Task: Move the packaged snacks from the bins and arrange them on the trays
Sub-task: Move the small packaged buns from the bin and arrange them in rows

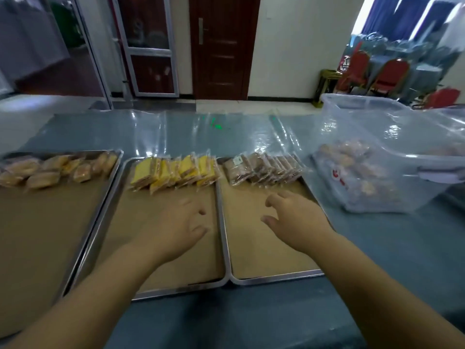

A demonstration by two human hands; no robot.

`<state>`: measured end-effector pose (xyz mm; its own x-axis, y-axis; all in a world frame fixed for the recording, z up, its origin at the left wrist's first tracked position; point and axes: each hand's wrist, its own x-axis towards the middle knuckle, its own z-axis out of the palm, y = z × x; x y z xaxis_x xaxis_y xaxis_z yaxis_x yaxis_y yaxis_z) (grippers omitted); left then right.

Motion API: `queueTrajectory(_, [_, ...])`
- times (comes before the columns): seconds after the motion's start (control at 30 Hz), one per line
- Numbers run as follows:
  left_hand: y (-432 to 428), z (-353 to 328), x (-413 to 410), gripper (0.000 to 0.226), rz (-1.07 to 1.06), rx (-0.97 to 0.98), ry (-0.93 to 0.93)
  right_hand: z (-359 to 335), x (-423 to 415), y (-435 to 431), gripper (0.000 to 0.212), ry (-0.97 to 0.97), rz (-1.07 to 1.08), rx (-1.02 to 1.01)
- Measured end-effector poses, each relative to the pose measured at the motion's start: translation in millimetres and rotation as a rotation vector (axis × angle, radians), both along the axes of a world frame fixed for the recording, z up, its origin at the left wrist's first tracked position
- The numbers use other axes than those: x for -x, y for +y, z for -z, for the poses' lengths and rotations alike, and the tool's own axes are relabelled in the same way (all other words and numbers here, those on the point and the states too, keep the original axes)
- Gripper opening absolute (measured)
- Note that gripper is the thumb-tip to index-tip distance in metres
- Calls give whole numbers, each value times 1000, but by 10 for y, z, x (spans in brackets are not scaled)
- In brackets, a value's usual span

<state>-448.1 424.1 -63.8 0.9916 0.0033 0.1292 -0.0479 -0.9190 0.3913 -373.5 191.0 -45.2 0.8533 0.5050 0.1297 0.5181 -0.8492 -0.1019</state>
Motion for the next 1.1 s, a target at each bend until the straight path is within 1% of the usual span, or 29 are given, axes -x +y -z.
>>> queueTrajectory(0.17, [-556,-166,-423,36,114,-90,-12,-148,-339,-658,35,-74,76,13])
queueTrajectory(0.27, [-821,-288,-802,38,136,-129,-36,-300,-644,-977,31,-120,94,-5])
queueTrajectory(0.43, [-1332,-542,-1534,36,169,-95,-133,-591,-1264,-1509,30,-190,131,-55])
queueTrajectory(0.6, [-1926,-742,-2126,31,226,-53,-145,-830,-1792,-2116,29,-225,170,-55])
queueTrajectory(0.8, [-2742,-927,-2692,33,316,-57,-165,-938,-2383,-2873,27,-149,206,-56])
queueTrajectory(0.87, [-3018,-958,-2838,33,310,-60,-181,-942,-2586,-3121,27,-135,172,-64])
queueTrajectory(0.97, [-3434,-1006,-3054,34,273,-77,-185,-920,-2920,-3452,29,-95,98,-16])
queueTrajectory(1.1, [-3907,-1032,-3348,35,230,-142,-101,-838,-3368,-3766,31,-8,-1,103])
